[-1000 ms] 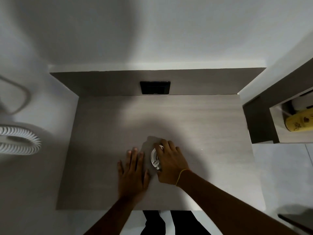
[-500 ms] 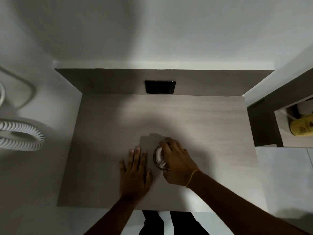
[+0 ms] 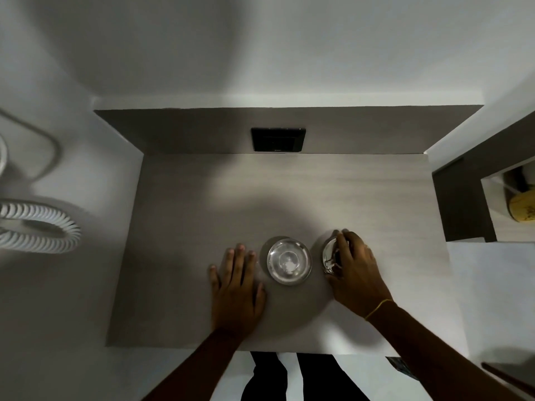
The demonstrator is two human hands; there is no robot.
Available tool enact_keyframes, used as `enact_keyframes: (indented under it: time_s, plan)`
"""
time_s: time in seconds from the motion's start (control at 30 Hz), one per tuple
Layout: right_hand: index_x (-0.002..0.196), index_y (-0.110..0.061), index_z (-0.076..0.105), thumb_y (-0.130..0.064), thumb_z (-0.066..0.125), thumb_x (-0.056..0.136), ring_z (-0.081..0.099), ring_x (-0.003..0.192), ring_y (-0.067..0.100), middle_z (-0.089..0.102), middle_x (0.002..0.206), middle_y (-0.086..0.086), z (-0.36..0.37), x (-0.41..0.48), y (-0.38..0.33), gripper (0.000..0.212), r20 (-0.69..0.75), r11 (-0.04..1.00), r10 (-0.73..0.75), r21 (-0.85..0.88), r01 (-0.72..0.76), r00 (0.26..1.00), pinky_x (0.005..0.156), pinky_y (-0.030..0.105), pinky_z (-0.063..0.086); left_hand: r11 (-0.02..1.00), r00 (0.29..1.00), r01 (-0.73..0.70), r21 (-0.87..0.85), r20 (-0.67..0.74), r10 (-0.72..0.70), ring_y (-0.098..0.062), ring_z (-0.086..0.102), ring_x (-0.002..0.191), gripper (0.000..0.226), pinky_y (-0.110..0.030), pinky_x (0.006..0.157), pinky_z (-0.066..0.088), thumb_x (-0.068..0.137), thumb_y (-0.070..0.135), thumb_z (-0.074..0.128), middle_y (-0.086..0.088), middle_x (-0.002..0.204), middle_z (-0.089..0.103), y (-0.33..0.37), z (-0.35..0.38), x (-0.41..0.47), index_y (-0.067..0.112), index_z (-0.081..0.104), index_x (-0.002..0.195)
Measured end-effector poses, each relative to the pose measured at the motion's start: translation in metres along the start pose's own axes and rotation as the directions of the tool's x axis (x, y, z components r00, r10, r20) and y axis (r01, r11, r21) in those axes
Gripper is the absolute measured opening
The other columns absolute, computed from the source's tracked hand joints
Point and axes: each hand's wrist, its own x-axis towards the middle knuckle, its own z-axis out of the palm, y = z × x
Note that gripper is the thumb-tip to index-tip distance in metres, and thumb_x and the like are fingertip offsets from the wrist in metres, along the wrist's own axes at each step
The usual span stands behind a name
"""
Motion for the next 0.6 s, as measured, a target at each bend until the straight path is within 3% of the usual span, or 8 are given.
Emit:
enact_keyframes:
  time_s: [0.07,0.13,0.23,0.3,0.47,0.6]
  plan:
    - [0.160,-0.002,0.037,-0.028,0.080,0.075,0.039,0.151,0.042,0.042,0.162,0.021,-0.001,-0.002,-0.007,0.099,-0.040,0.999,-0.043,-0.005,0.043,0.998,0.120,0.060,0.040,1.000,1.000,-0.005,0.000,-0.014,0.005,-0.035,0.022,0.164,0.075,-0.070,0.124,0.020,0.097,0.044,0.049,-0.013,0.177,0.029,0.000,0.001,0.000,0.013,0.040,0.165]
    - [0.157,-0.006,0.042,-0.028,0.073,0.084,0.050,0.140,0.038,0.051,0.155,0.016,0.001,-0.002,-0.019,0.083,-0.080,0.991,-0.108,0.072,0.114,0.991,0.115,0.054,0.046,1.000,1.000,-0.004,-0.007,-0.025,0.004,-0.034,0.022,0.164,0.075,-0.070,0.124,0.020,0.097,0.043,0.049,-0.013,0.177,0.029,-0.001,0.001,0.001,0.014,0.039,0.165]
    - [0.149,-0.014,0.048,-0.025,0.064,0.095,0.068,0.106,0.037,0.058,0.137,0.010,0.008,0.006,-0.046,0.058,-0.023,0.983,-0.154,0.094,0.156,0.988,0.086,0.046,0.059,1.000,1.000,0.003,-0.013,-0.005,-0.003,-0.034,0.020,0.165,0.077,-0.070,0.125,0.019,0.097,0.046,0.050,-0.013,0.178,0.027,-0.001,0.001,0.001,0.015,0.037,0.166]
    - [0.149,-0.013,0.049,-0.012,0.065,0.091,0.071,0.094,0.042,0.057,0.133,0.012,0.014,0.017,-0.061,0.060,0.056,0.989,-0.125,0.083,0.120,0.991,0.074,0.046,0.058,1.000,1.000,0.007,-0.015,0.012,-0.007,-0.034,0.020,0.165,0.077,-0.071,0.125,0.020,0.097,0.047,0.048,-0.013,0.177,0.026,0.000,0.000,0.001,0.014,0.037,0.166]
    - [0.135,-0.007,0.060,0.006,0.064,0.078,0.068,0.102,0.048,0.058,0.129,0.019,0.014,0.039,-0.069,0.059,0.154,0.985,-0.033,0.173,0.006,0.987,0.086,0.048,0.057,0.999,1.000,0.004,-0.053,0.025,-0.003,-0.032,0.019,0.165,0.072,-0.071,0.125,0.022,0.102,0.045,0.043,-0.014,0.177,0.028,-0.001,-0.010,0.011,0.011,0.039,0.165]
    - [0.128,-0.001,0.068,0.009,0.063,0.079,0.069,0.109,0.047,0.072,0.122,0.025,-0.009,0.031,-0.046,0.051,-0.025,0.925,0.088,0.374,-0.073,0.996,0.092,0.044,0.055,0.993,0.996,-0.093,-0.067,-0.016,0.092,-0.028,0.014,0.166,0.069,-0.067,0.128,0.019,0.103,0.042,0.046,-0.010,0.178,0.026,0.021,-0.027,0.041,0.015,0.037,0.166]
